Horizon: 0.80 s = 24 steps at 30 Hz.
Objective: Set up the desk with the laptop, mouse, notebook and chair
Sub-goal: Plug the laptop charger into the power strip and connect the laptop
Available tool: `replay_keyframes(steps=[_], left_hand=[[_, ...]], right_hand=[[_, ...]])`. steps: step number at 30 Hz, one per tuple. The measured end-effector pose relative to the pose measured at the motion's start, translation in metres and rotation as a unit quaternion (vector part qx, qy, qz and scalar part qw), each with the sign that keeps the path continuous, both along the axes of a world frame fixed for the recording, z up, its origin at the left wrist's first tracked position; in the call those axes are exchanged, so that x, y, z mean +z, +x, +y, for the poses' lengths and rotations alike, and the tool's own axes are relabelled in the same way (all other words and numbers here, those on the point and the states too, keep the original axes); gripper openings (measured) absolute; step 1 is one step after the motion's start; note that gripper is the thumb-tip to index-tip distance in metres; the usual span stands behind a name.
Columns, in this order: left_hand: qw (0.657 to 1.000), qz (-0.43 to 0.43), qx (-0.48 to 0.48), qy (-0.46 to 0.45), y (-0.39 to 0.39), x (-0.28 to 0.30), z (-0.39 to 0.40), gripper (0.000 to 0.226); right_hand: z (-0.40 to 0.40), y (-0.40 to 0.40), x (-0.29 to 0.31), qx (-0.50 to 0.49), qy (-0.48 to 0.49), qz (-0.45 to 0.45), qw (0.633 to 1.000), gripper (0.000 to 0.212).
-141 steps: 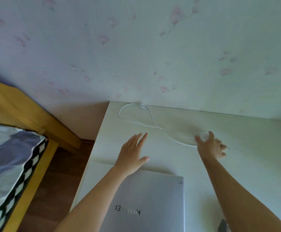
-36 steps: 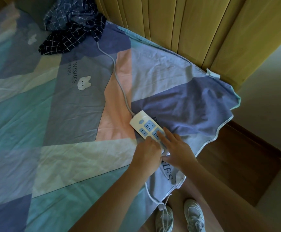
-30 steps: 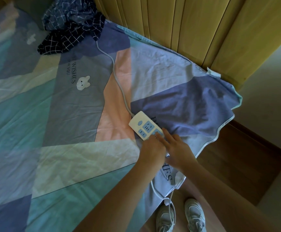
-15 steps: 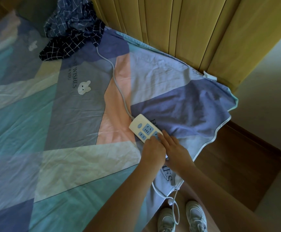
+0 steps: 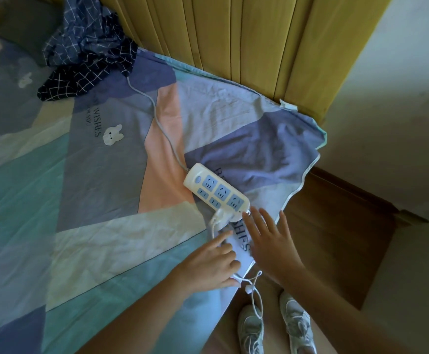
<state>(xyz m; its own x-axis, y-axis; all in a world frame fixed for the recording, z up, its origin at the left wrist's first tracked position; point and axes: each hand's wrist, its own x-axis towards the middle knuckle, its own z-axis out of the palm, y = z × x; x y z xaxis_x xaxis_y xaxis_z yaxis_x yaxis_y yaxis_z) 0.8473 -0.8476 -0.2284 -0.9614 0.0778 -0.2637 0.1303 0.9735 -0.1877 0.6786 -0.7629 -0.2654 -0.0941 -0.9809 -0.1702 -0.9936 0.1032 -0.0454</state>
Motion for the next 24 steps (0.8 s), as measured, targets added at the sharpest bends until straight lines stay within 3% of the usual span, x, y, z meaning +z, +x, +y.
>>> replay_keyframes(steps=[4, 8, 11, 12, 17, 20, 22, 24], left_hand=[[0.998, 0.038, -0.044, 0.014, -0.010, 0.003, 0.008, 0.012], [0.969, 0.234, 0.066, 0.044, -0.038, 0.022, 0.013, 0.010], [0.923, 0.332, 0.174, 0.082, -0.061, 0.038, 0.014, 0.028], [0.911, 0.348, 0.198, 0.101, -0.066, 0.044, 0.013, 0.023], [0.835, 0.349, 0.266, 0.332, -0.075, 0.061, 0.011, 0.009], [0.836, 0.342, 0.276, 0.330, -0.077, 0.063, 0.013, 0.027], [0.855, 0.328, 0.278, 0.289, -0.084, 0.069, 0.018, 0.050], [0.867, 0.241, 0.350, 0.260, -0.104, 0.078, 0.032, 0.067]], right_hand=[[0.036, 0.006, -0.002, -0.005, -0.003, 0.011, 1.000, 0.089], [0.070, 0.003, 0.008, -0.016, -0.079, 0.012, 0.997, 0.058], [0.089, -0.011, 0.017, -0.056, -0.097, 0.002, 0.994, 0.054], [0.094, -0.019, 0.019, -0.074, -0.085, -0.007, 0.994, 0.056], [0.103, -0.055, 0.046, -0.149, -0.134, -0.049, 0.978, 0.060], [0.101, -0.078, 0.058, -0.123, -0.205, -0.062, 0.969, 0.076], [0.099, -0.089, 0.064, -0.101, -0.258, -0.033, 0.960, 0.060], [0.097, -0.100, 0.070, -0.097, -0.301, -0.004, 0.949, 0.038]])
